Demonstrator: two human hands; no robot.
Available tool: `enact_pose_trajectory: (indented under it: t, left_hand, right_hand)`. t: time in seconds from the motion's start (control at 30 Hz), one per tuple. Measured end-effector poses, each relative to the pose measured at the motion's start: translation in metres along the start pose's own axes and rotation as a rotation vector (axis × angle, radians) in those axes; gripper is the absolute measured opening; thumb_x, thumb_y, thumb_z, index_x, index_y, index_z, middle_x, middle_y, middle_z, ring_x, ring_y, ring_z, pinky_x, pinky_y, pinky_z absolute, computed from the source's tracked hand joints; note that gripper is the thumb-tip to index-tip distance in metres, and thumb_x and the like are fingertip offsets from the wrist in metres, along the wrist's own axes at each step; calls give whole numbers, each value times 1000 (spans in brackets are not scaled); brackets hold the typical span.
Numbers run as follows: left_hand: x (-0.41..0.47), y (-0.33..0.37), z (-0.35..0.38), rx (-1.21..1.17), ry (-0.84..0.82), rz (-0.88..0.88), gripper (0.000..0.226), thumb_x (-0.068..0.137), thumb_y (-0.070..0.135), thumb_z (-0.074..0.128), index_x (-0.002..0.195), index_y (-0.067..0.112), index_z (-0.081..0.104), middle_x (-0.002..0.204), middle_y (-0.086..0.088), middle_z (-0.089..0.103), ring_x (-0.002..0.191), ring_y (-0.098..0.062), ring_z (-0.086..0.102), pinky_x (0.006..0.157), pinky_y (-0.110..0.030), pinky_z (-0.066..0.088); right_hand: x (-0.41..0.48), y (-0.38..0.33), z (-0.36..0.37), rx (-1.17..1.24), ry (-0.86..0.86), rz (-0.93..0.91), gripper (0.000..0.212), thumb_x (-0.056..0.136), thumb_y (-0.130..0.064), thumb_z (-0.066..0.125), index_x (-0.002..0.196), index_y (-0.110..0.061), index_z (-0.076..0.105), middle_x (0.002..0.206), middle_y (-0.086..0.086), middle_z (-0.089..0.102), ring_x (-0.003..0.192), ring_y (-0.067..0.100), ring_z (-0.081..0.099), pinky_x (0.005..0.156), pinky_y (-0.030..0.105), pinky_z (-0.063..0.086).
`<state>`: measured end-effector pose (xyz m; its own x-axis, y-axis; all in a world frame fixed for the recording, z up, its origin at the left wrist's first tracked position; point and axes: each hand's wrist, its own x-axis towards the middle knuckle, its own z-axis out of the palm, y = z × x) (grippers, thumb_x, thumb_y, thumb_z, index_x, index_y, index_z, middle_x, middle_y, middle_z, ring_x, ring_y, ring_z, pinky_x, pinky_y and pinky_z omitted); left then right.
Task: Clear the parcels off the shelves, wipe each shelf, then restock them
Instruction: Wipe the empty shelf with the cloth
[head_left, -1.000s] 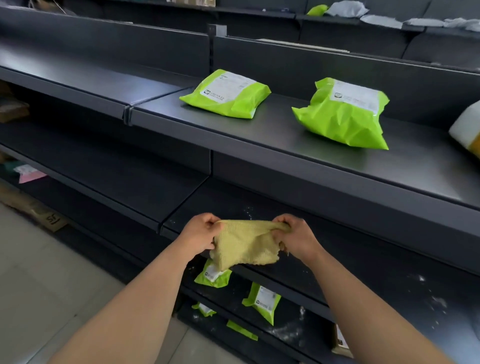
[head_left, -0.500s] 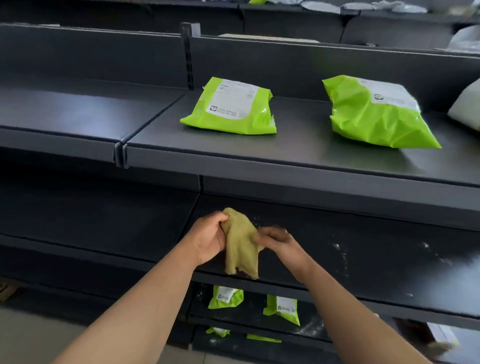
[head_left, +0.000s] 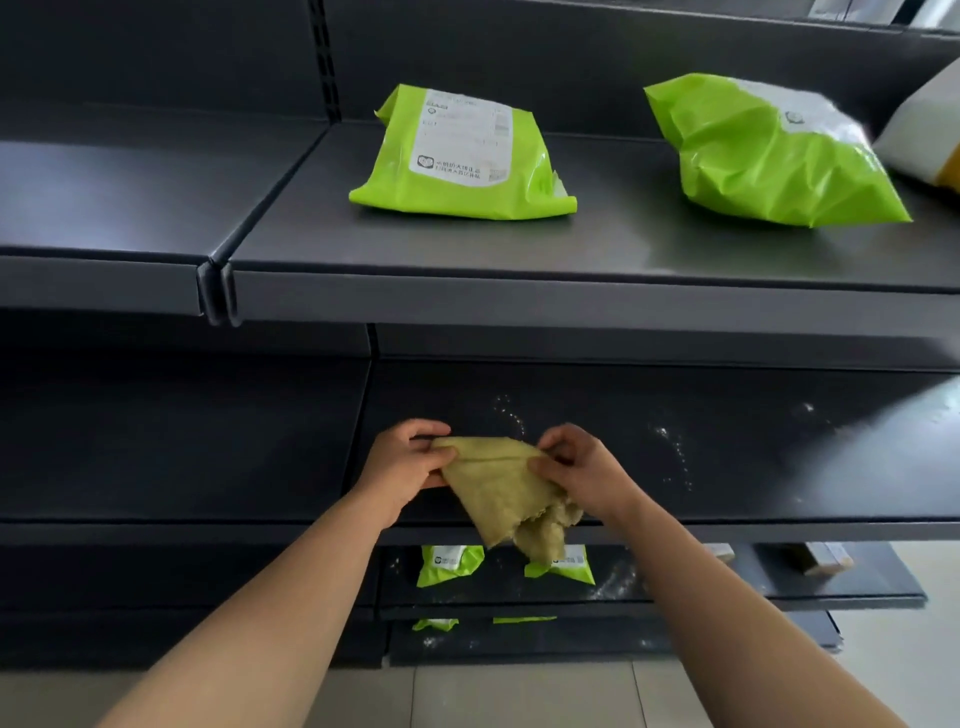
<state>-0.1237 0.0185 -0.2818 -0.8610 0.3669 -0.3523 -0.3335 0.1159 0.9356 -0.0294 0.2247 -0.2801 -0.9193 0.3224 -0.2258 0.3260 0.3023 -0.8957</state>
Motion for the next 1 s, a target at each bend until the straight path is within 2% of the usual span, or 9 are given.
enact_pose_trajectory:
  t: [0.1, 0.2, 0.23, 0.33, 0.43, 0.57, 0.67, 0.8, 1.0]
  left_hand:
    - [11, -15, 7, 104, 0, -6, 20, 84, 0, 69, 100, 9, 65, 108, -17, 65, 88, -23, 68, 67, -29, 60]
    - [27, -34, 11, 462, -1, 77, 28, 87, 7, 66, 115, 12, 62, 117, -10, 64, 101, -17, 63, 86, -29, 54]
    - [31, -39, 7, 615, 1, 111, 34, 88, 11, 66, 121, 13, 60, 121, -6, 62, 107, -17, 60, 92, -28, 50]
    - [34, -51, -20, 938, 49, 142, 49, 89, 22, 65, 135, 18, 49, 137, -2, 50, 123, -19, 51, 100, -30, 43]
    - [33, -64, -55, 1195, 74, 96, 59, 92, 31, 59, 145, 18, 36, 151, -1, 33, 133, -20, 40, 108, -33, 37]
    - [24, -77, -90, 1407, 27, 33, 72, 94, 44, 52, 152, 20, 18, 159, 2, 13, 144, -19, 19, 116, -37, 23]
    - [20, -81, -106, 1389, 10, 26, 72, 94, 44, 51, 153, 24, 14, 160, 5, 7, 146, -18, 13, 117, -38, 21]
    - [22, -82, -115, 1317, 18, 66, 68, 94, 38, 55, 151, 26, 21, 159, 10, 11, 143, -15, 21, 113, -31, 27]
    - [22, -87, -131, 1179, -14, 117, 78, 89, 38, 63, 152, 30, 18, 158, 14, 12, 144, -9, 17, 115, -30, 24]
  right_hand:
    - [13, 9, 4, -273, 68, -25, 11, 88, -12, 62, 89, -22, 60, 90, -3, 62, 85, 16, 58, 68, 20, 47]
    - [27, 23, 20, -633, 162, 32, 26, 93, -13, 49, 107, -24, 68, 120, 1, 46, 113, 24, 44, 98, 32, 41]
    - [28, 28, 27, -720, 196, 63, 30, 94, -12, 46, 111, -23, 68, 125, 3, 41, 115, 26, 41, 101, 34, 39]
    - [27, 36, 46, -674, 174, 179, 35, 94, -11, 41, 122, -17, 60, 129, 12, 39, 118, 33, 42, 102, 40, 42]
    - [29, 41, 61, -662, 96, 233, 42, 99, -35, 38, 135, -17, 49, 137, 16, 35, 130, 38, 33, 108, 44, 33]
    - [41, 39, 76, -737, 108, 232, 63, 94, -57, 37, 141, -16, 40, 145, 17, 29, 132, 37, 28, 111, 45, 28]
    - [56, 37, 88, -768, 90, 206, 72, 92, -60, 39, 147, -15, 32, 153, 14, 21, 141, 35, 18, 118, 44, 16]
    - [66, 39, 110, -766, 22, 120, 69, 98, -45, 41, 152, -11, 15, 161, 15, -2, 148, 33, -6, 121, 43, 2]
    - [67, 40, 150, -833, -81, -94, 62, 102, -33, 36, 154, -15, 8, 161, 13, -11, 148, 29, -15, 120, 41, -8]
